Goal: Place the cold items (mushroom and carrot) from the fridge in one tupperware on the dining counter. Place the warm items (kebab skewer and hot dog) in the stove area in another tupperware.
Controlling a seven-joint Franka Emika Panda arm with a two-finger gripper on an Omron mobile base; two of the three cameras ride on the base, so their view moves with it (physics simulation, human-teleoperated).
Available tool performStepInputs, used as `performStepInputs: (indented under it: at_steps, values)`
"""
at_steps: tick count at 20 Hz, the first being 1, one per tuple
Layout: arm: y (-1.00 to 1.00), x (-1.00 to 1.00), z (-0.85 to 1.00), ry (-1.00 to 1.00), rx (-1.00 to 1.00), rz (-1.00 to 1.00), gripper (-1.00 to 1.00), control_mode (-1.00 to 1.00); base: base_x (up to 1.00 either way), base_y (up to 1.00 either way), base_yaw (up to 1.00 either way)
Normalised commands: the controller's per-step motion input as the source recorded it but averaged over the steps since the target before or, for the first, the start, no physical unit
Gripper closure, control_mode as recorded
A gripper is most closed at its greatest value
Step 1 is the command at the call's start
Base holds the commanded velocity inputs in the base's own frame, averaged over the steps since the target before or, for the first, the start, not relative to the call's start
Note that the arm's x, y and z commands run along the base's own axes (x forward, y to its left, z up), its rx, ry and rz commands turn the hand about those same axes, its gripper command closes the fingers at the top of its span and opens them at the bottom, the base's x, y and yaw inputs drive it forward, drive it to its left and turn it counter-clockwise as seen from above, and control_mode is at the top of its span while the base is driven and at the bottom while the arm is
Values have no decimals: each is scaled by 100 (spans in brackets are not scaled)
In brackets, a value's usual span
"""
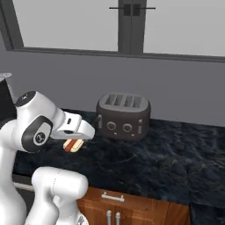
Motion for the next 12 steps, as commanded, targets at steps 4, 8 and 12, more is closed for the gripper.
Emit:
performStepInputs:
  at_steps: [4, 8, 12]
  values:
    - [0, 0, 0, 0, 0, 0, 100, 100, -15, 39, 97]
    - [0, 0, 0, 0, 0, 0, 100, 100, -17, 40, 100]
    - [0, 0, 0, 0, 0, 0, 100, 100, -27, 40, 100]
